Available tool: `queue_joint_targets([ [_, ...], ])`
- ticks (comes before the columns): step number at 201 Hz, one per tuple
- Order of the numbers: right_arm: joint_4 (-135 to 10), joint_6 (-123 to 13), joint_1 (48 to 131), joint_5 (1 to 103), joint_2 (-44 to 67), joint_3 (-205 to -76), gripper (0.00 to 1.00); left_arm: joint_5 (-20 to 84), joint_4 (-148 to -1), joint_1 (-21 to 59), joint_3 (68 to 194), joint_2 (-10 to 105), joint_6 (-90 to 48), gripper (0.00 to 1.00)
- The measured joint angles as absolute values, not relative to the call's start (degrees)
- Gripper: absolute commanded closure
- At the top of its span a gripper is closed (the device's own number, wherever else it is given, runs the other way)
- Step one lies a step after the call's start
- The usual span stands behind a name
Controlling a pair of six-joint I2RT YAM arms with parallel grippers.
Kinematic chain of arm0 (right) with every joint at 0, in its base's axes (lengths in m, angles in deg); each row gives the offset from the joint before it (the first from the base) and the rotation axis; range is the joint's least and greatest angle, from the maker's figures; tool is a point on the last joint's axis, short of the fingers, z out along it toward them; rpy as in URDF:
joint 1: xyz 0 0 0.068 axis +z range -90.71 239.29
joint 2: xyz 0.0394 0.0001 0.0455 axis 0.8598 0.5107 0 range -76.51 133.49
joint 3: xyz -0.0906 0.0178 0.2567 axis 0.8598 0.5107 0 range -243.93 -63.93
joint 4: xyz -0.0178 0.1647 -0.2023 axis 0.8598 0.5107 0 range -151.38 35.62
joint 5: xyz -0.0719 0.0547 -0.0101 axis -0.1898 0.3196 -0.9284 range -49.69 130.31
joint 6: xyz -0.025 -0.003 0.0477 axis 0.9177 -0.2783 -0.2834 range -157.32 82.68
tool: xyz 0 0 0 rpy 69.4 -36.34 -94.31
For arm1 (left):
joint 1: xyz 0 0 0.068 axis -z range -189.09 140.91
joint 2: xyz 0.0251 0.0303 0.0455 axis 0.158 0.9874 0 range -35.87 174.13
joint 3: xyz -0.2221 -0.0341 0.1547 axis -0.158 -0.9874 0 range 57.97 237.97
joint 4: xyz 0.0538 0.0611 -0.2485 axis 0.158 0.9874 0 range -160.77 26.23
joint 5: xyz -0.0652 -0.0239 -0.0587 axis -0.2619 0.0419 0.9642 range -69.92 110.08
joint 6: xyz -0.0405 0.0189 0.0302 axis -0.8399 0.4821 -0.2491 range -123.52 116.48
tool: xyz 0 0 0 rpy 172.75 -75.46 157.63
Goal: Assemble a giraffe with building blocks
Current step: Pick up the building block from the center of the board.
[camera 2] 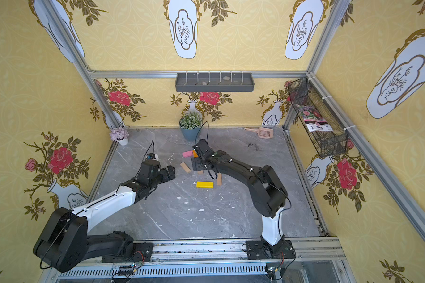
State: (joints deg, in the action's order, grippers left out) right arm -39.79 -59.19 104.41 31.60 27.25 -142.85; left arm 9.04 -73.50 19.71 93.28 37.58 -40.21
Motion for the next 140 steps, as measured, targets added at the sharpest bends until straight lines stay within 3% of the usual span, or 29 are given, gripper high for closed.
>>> queue_joint_targets([
  [45, -46.81, -58.71, 90.86, 27.55, 13.07, -122.41, 0.08, -1.33, -73.34, 31.20, 97.46, 38.39, -30.22, 0.01],
  [74, -53.19, -59.67, 89.00, 26.11, 7.17, -110.69, 0.08, -2.59, -69.43, 37.00, 106.00, 42.95, -30.46, 0.01],
  [103, -61.10, -60.50, 88.72, 22.48, 2.64, -101.69, 0.08, 1.67, -64.21, 42.13, 111.86, 49.31, -30.79, 0.01],
  [140, -65.95, -61.75, 88.33, 19.42, 0.15, -100.07, 0.08, 10.70, -55.05, 44.47, 122.53, 58.93, -20.30, 0.05],
])
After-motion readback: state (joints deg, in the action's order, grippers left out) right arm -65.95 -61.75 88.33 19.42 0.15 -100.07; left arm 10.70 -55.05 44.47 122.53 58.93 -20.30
